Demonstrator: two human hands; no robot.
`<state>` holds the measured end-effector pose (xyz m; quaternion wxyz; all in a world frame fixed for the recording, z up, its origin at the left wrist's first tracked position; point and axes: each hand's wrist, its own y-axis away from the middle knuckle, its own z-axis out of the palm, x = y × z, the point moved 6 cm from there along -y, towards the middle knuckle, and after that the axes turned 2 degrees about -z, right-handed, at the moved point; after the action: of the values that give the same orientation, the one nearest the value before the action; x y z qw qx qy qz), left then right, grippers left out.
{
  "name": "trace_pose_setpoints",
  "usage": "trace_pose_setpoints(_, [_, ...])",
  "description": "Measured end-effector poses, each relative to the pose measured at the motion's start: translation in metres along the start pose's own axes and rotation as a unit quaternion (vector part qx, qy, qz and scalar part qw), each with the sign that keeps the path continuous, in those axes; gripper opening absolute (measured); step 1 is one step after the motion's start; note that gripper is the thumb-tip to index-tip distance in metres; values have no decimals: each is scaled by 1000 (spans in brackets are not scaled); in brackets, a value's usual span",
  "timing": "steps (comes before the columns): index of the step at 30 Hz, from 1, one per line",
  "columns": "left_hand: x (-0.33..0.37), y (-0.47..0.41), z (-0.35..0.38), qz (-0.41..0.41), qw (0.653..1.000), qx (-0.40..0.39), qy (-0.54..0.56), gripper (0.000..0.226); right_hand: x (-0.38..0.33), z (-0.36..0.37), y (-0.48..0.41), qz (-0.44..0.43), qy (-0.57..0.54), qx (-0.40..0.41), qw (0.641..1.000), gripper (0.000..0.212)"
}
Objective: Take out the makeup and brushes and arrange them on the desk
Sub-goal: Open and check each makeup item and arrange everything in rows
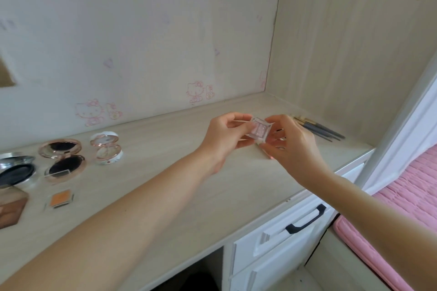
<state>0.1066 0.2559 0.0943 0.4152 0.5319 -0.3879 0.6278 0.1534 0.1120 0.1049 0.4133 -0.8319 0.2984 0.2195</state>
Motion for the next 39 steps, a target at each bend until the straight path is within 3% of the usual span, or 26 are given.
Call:
trace_pose_setpoints(7, [3,56,-36,-60,992,-63,90,25,-46,30,18,-1,-32,-28,999,43])
trace_pose_setpoints(10, [2,75,-52,-71,987,-74,121,25,-65,42,26,-44,27,-52,997,47])
trace_pose_setpoints(14, [1,94,-74,-73,984,-46,155,45,-90,54,34,-129,64,-78,987,62])
trace_pose_setpoints(19, [-3,118,-95,-82,987,-39,131,50,-122,66,42,-244,100,-110,958,46])
trace_pose_setpoints(39, [-7,182,-192,-96,993,37,53,45,-189,138,61,-306,23,-265,914,40])
